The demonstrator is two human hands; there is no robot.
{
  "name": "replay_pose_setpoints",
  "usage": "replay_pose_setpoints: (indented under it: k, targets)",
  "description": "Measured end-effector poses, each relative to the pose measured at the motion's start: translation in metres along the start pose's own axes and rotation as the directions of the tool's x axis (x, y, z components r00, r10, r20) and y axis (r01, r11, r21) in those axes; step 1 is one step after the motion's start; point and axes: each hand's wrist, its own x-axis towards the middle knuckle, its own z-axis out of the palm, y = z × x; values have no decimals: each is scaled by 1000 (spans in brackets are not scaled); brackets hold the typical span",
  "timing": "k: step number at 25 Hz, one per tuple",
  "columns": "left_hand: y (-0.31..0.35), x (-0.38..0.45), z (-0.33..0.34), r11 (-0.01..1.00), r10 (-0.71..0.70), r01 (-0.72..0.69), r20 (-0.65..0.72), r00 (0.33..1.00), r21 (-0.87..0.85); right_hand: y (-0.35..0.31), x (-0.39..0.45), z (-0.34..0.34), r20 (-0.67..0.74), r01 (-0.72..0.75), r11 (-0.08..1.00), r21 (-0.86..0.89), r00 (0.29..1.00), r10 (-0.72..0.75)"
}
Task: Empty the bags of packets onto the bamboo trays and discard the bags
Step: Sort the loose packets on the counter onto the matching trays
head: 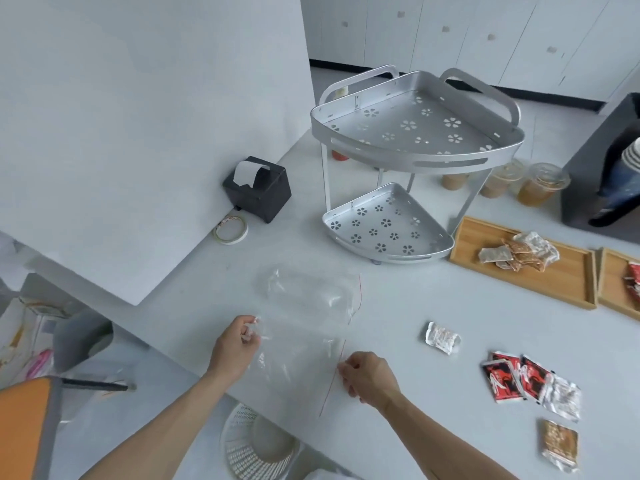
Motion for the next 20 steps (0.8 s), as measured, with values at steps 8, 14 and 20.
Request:
replay_pose_setpoints:
  k: [8,14,20]
  targets:
    - [60,-29,22,918,365,-333,-125,923,217,32,-12,-34,-122,44,991,-129,991,-60]
    - [157,-60,110,670,649,-723,339,681,169,105,-47,-104,-336,-35,976,-214,941,-40]
    - [215,-51,186,485,464,-788,652,600,380,192,-88,-171,-484,-132,902,-411,870,-93]
